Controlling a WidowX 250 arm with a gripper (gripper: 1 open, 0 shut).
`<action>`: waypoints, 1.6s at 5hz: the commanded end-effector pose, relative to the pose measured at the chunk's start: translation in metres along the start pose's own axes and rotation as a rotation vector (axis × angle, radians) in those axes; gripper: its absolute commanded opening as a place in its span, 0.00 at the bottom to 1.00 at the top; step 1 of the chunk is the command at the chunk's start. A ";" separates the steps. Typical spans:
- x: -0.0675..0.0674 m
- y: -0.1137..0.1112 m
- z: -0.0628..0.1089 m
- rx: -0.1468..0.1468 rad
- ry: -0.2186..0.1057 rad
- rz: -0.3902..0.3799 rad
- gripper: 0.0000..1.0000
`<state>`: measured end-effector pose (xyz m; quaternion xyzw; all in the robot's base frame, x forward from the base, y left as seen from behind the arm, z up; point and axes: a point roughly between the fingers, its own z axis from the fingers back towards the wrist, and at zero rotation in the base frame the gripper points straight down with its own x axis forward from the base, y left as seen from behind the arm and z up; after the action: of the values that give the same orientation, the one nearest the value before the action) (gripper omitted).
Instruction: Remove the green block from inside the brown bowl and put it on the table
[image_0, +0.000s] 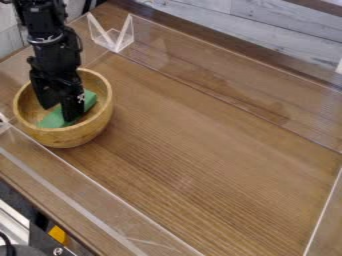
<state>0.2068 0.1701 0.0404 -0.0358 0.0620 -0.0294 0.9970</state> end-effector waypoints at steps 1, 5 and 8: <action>0.002 0.002 0.002 0.022 -0.016 0.002 1.00; 0.001 0.000 0.016 0.014 -0.046 0.033 0.00; -0.005 -0.024 0.074 -0.012 -0.125 0.077 0.00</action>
<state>0.2071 0.1510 0.1046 -0.0541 0.0189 0.0148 0.9982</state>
